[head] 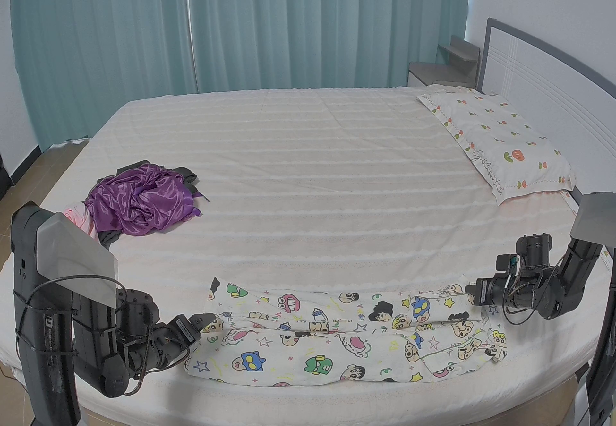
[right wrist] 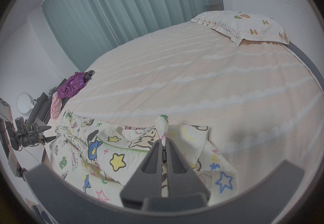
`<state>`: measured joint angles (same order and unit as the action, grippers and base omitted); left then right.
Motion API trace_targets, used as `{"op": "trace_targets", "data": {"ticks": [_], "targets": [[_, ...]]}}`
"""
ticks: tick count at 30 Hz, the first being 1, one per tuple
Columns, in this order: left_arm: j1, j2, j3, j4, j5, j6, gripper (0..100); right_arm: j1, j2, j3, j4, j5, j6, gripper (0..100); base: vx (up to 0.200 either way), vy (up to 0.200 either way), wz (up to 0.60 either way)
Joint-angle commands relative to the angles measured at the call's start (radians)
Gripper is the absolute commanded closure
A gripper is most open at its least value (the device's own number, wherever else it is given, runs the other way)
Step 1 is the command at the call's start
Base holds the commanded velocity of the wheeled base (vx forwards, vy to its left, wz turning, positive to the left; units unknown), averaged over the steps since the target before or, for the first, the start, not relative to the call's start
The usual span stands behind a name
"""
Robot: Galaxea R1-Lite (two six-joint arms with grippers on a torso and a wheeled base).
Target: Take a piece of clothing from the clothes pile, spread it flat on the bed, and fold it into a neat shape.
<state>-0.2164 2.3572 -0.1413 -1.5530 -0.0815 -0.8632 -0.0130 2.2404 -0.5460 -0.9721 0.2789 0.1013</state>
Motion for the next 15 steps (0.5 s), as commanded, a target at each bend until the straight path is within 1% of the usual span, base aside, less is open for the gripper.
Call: {"op": "trace_targets", "data": {"ticks": [1, 2, 3, 9, 13, 15], "targets": [[0.000, 0.002, 0.000, -0.016, 0.000, 0.000, 0, -0.010, -0.002, -0.006, 0.000, 0.000, 0.000, 100, 0.000, 0.000, 0.00], [0.000, 0.000, 0.000, -0.016, 0.000, 0.000, 0, -0.013, -0.002, -0.008, 0.000, 0.000, 0.000, 100, 0.000, 0.000, 0.00], [0.000, 0.000, 0.000, -0.016, 0.000, 0.000, 0, -0.015, -0.002, -0.009, 0.000, 0.000, 0.000, 0, 0.000, 0.000, 0.00], [0.002, -0.006, -0.006, -0.016, 0.000, -0.002, 0, -0.015, -0.002, -0.015, 0.000, -0.001, 0.002, 0, 0.000, 0.000, 0.00], [0.003, -0.041, -0.017, -0.016, 0.002, -0.005, 0, -0.013, -0.041, -0.028, 0.000, -0.029, 0.003, 0, 0.000, 0.000, 0.00], [0.003, -0.101, -0.029, -0.016, -0.007, -0.005, 0, 0.001, -0.096, -0.011, 0.007, -0.041, 0.008, 0, 0.000, 0.000, 0.00]]}}
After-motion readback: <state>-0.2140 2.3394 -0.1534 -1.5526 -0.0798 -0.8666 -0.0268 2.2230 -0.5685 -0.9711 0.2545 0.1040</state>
